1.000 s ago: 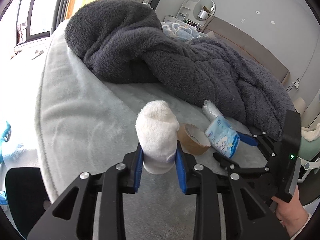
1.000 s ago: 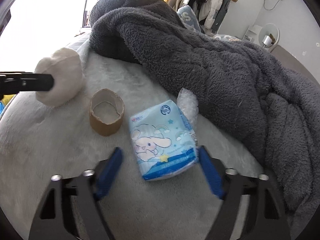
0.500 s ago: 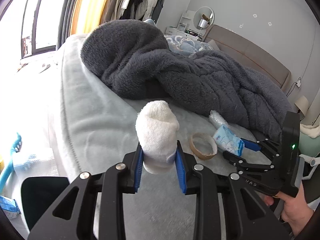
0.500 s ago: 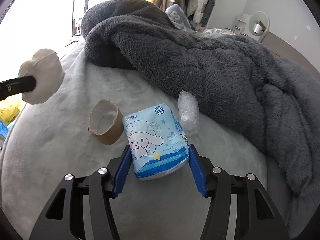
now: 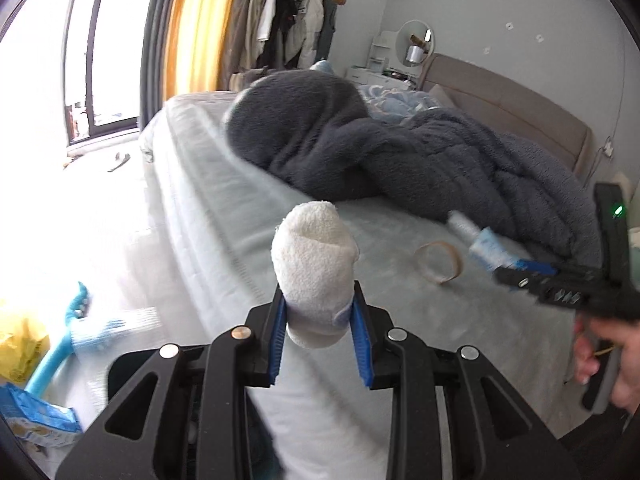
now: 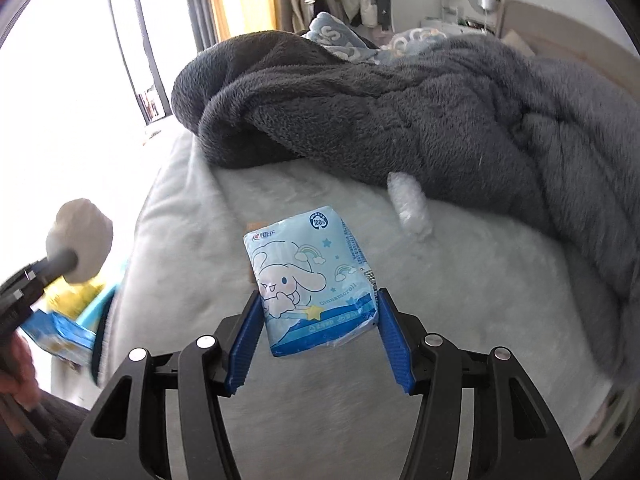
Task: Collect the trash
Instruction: 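Carry the sock and diaper pack with both tools over the teal bin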
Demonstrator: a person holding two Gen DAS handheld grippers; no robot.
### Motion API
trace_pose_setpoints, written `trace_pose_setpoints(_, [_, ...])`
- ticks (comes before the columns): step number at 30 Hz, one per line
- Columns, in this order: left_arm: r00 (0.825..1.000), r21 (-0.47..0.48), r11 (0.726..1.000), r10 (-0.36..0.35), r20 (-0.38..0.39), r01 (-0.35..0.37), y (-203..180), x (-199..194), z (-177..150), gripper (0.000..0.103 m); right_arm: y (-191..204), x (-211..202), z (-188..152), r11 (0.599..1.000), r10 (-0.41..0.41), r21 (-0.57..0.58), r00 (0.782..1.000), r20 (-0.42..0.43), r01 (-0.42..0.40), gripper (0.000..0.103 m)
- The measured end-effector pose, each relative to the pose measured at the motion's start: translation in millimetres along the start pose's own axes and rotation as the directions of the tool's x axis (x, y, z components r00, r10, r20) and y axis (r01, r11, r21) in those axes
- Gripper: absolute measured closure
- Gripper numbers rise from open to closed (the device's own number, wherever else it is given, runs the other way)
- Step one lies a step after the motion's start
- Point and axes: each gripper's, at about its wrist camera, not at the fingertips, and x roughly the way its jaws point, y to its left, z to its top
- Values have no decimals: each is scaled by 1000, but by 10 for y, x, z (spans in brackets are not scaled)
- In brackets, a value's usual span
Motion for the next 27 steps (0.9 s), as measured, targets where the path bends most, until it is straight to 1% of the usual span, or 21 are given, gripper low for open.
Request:
trace_pose_setpoints(2, [1000, -15, 1000, 12, -11, -12, 119, -23, -35, 71, 31, -36, -17, 1000, 2, 27, 1000, 4, -2, 46])
trace_pose_setpoints(5, [999, -58, 998, 36, -37, -38, 314, -21, -95, 71, 108, -116, -35, 996, 35, 87, 999, 15, -36, 46])
trace_pose_setpoints(7, [997, -81, 995, 50, -57, -54, 429, -11, -134, 71, 207, -176, -24, 993, 54, 100, 998, 33, -57, 46])
trace_pose_setpoints(10, [992, -98, 991, 81, -96, -90, 578, 20, -202, 71, 413, -220, -33, 993, 76, 92, 996, 42, -79, 46])
trace_pose_setpoints(17, [978, -175, 975, 108, -179, -139, 968, 63, -391, 71, 873, -160, -14, 990, 127, 50, 991, 30, -129, 46])
trace_pose_setpoints(20, [968, -186, 969, 122, -218, -164, 1071, 79, -495, 71, 1047, -104, 4, 986, 157, 52, 987, 22, -158, 46])
trace_pose_setpoints(25, [952, -193, 962, 135, -274, -192, 1231, 113, -645, 71, 1392, -24, 23, 983, 186, 6, 983, 11, -186, 46])
trace_pose_setpoints(27, [941, -203, 959, 129, -312, -199, 1299, 154, -712, 71, 1529, 20, 18, 980, 199, -18, 980, 1, -198, 46])
